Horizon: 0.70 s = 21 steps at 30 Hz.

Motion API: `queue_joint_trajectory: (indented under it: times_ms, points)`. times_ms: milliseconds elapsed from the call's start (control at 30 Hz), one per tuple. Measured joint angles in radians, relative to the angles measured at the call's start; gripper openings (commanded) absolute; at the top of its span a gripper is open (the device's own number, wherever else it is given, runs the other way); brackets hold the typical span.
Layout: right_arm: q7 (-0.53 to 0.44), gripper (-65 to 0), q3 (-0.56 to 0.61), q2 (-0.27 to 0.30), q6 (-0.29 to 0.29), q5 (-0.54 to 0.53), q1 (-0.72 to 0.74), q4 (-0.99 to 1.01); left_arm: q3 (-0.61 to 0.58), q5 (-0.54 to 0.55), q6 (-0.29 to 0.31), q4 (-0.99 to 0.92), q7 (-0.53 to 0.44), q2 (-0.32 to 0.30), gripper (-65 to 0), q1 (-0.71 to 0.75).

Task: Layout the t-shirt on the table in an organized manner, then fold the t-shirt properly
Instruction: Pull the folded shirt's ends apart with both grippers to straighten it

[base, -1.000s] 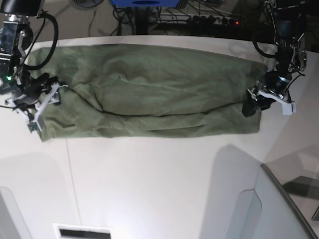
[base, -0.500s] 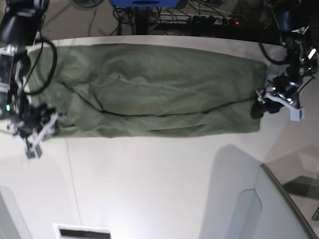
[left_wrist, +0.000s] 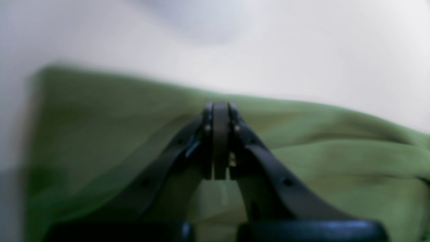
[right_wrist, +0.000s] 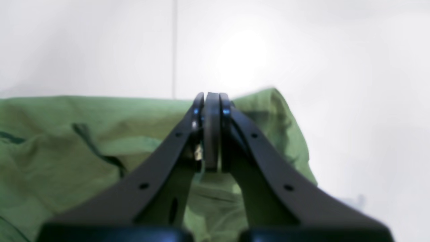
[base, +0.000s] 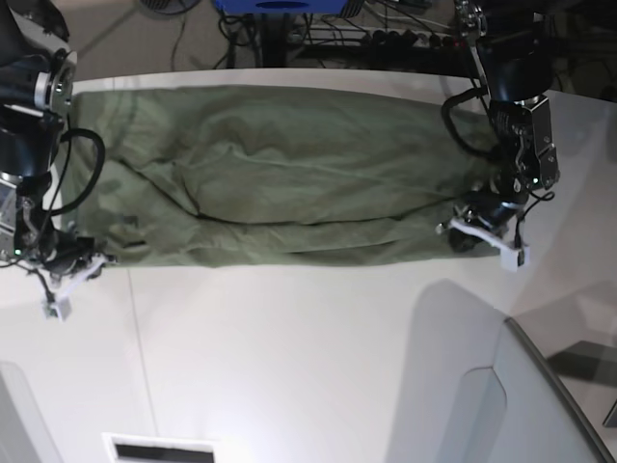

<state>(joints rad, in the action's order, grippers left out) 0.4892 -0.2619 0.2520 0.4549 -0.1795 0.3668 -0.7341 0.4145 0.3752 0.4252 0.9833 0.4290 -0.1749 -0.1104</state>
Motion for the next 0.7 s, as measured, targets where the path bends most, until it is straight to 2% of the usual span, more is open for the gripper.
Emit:
queue_joint_trajectory:
  times_ms: [300, 467, 700]
  points:
    - [-0.106, -65.0, 0.0, 0.028, -0.002, 0.0, 0.013, 0.119, 0.003, -0.052, 0.009, -0.051, -0.03, -0.006, -65.0, 0.006]
    - [-0.153, -65.0, 0.0, 0.032, -0.112, -0.014, 0.021, 0.159, 0.003, -0.099, 0.01, -0.051, -0.04, -0.006, -65.0, 0.002]
    - [-0.184, -65.0, 0.0, 0.039, -0.172, -0.015, 0.021, 0.174, 0.003, -0.099, 0.012, -0.051, -0.041, -0.006, -65.0, 0.003]
